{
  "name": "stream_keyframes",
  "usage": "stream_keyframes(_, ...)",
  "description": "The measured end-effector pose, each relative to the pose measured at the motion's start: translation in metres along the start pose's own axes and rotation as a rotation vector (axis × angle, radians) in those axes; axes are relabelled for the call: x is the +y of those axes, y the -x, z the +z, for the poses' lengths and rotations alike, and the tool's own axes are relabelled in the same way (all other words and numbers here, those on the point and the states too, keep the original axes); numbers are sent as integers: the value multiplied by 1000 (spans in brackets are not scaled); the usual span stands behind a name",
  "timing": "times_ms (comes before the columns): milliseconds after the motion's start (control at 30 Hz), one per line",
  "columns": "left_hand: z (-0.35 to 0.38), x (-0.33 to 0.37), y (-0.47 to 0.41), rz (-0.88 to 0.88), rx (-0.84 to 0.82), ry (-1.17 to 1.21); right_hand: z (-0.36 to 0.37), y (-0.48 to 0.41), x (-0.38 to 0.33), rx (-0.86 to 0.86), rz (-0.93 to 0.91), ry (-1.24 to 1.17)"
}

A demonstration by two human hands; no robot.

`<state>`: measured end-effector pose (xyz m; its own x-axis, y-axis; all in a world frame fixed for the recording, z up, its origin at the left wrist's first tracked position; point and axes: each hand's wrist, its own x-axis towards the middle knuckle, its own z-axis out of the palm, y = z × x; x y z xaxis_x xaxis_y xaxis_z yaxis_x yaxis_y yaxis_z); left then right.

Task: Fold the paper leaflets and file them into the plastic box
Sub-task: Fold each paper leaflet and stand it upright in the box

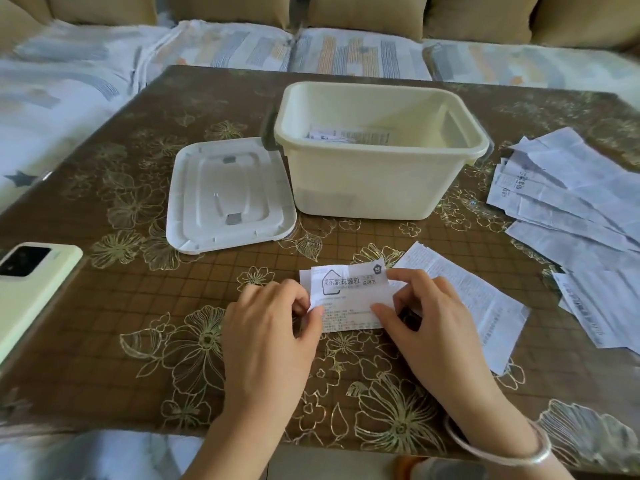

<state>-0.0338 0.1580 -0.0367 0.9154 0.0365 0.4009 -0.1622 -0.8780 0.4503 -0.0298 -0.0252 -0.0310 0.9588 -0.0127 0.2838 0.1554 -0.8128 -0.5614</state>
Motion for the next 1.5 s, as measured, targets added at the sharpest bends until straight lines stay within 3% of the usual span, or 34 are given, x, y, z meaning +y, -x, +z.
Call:
stream_keyframes(267, 3, 0, 0, -10, 15, 67, -4, 0, -11, -6, 61, 111)
stream_keyframes(533, 6, -6, 0, 49, -12, 41, -2, -18, -36, -160, 352, 235)
stream_keyframes(633, 6, -6, 0, 52, -14, 44, -3, -22, -36, -191, 382, 255)
stream_keyframes(833, 7, -8, -1, 58, -10, 52, 0, -17, -34, -150, 294, 359)
stream_keyframes(1033, 4, -8, -1, 56, 6, 126, -4, -13, -37, 52, 262, -159)
stream_keyframes(1100, 1, -8, -1, 51, 44, 202, -17, -12, -38, 177, 146, -260)
stream_keyframes(1167, -1, -6, -1, 59, 78, 277, -29, -11, -36, 263, -115, -142)
stream_keyframes(1233, -1, -4, 0, 99, 91, 317, -29, -6, -30, 215, -350, 62)
stream_keyframes(1300, -2, -2, 1, 162, 44, 333, -23, 0, -21, 85, -467, 207)
stream_keyframes(1400, -2, -3, 2, 243, -39, 304, -14, 9, -14, -65, -450, 219)
stream_keyframes(1500, -2, -4, 1, 253, -74, 294, -11, 12, -15, -76, -339, 92)
